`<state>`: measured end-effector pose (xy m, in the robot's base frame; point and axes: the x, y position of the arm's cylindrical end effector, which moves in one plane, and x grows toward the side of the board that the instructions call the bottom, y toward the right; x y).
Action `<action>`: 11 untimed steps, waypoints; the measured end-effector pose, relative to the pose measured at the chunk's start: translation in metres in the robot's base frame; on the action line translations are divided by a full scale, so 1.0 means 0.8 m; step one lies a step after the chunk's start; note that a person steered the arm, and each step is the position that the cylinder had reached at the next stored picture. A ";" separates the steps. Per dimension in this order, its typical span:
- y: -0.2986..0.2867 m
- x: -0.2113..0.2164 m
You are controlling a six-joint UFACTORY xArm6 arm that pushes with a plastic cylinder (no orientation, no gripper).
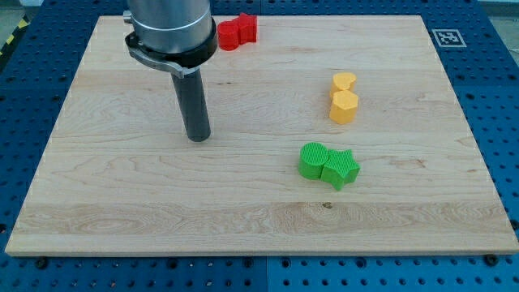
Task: Move the arm diagonal to the blue blocks
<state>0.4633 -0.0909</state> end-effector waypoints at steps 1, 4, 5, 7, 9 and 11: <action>0.000 0.000; -0.015 0.011; -0.015 0.021; -0.024 0.120; -0.065 0.092; -0.106 -0.011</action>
